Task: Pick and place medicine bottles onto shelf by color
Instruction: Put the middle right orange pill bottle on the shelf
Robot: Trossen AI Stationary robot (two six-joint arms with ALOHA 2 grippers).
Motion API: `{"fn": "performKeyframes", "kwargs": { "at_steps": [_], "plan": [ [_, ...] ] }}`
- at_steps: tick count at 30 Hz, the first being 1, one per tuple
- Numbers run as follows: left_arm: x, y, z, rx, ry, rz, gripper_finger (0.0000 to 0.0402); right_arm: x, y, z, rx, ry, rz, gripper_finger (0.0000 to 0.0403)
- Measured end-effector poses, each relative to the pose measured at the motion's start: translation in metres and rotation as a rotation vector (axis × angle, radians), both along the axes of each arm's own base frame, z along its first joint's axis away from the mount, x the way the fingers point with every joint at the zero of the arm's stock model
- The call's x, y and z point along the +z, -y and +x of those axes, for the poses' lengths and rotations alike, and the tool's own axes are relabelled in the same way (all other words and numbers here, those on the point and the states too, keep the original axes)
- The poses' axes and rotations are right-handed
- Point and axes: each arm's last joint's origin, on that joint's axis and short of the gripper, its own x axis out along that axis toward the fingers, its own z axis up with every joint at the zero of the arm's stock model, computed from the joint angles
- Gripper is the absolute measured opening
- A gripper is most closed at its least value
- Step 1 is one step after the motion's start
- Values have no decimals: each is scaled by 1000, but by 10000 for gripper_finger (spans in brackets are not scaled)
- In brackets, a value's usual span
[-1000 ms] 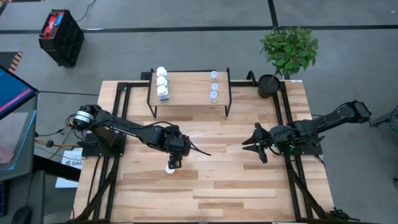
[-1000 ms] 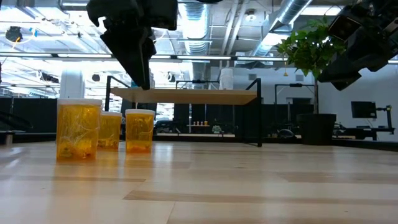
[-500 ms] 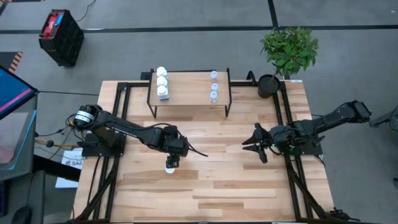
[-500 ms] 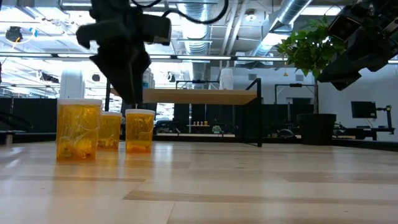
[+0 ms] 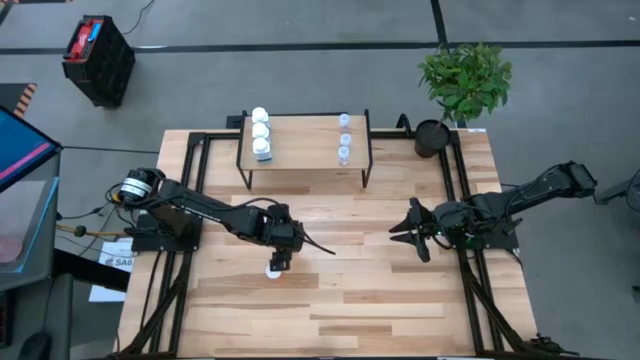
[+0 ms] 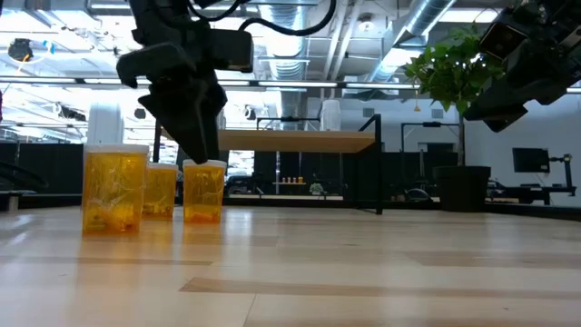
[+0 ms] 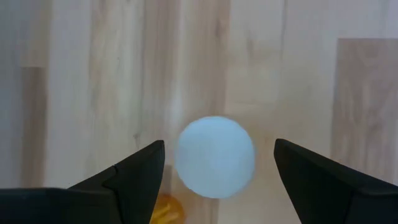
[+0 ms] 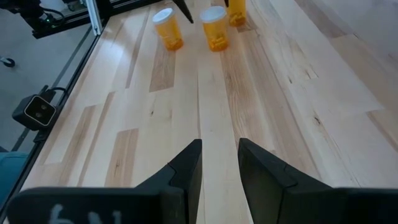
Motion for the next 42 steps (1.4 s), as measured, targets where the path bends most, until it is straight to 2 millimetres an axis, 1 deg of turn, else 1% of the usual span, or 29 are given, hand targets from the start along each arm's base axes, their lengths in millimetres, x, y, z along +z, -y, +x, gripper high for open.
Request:
{"fn": "performKeyframes", "kwargs": {
  "at_steps": [5, 9, 11, 13, 15, 18, 22, 28, 29, 31, 33, 36, 39, 42],
  "plan": [
    [0, -2, 1, -1, 5, 15, 290, 0, 0, 0, 0, 0, 0, 127],
    [-8, -4, 3, -3, -33, -7, 290, 0, 0, 0, 0, 0, 0, 127],
    [-14, -3, 9, -3, -22, -15, 290, 0, 0, 0, 0, -1, 0, 127],
    [-18, -3, 8, -3, -53, -10, 290, 0, 0, 0, 0, -4, -1, 127],
    [-19, -2, 13, -4, -28, -13, 290, -1, 0, 0, 0, -12, -3, 127],
    [-20, -2, 11, -14, -52, -32, 284, -1, 0, 0, 0, -18, -5, 127],
    [-23, -3, 10, -15, -80, -50, 256, -4, 0, 0, 1, -40, -10, 127],
    [-22, -3, 11, -9, -68, -45, 175, -4, 0, 0, 0, -38, -9, 127],
    [-22, -3, 11, -8, -65, -46, 167, -4, 0, 0, 0, -36, -9, 127],
    [-21, -2, 12, -4, -61, -48, 167, -4, 0, 0, 0, -37, -9, 127],
    [-16, -2, 14, -6, -57, -55, 167, -4, 0, 0, 0, -38, -10, 127],
    [4, 0, 24, -44, -24, -70, 167, -4, 0, 0, 0, -39, -10, 127],
    [34, -4, 33, -90, -9, -47, 167, -4, 0, 0, 0, -38, -10, 127],
    [69, -18, 41, -121, 9, -20, 178, -4, 0, 0, 0, -36, -9, 127]
  ]
}}
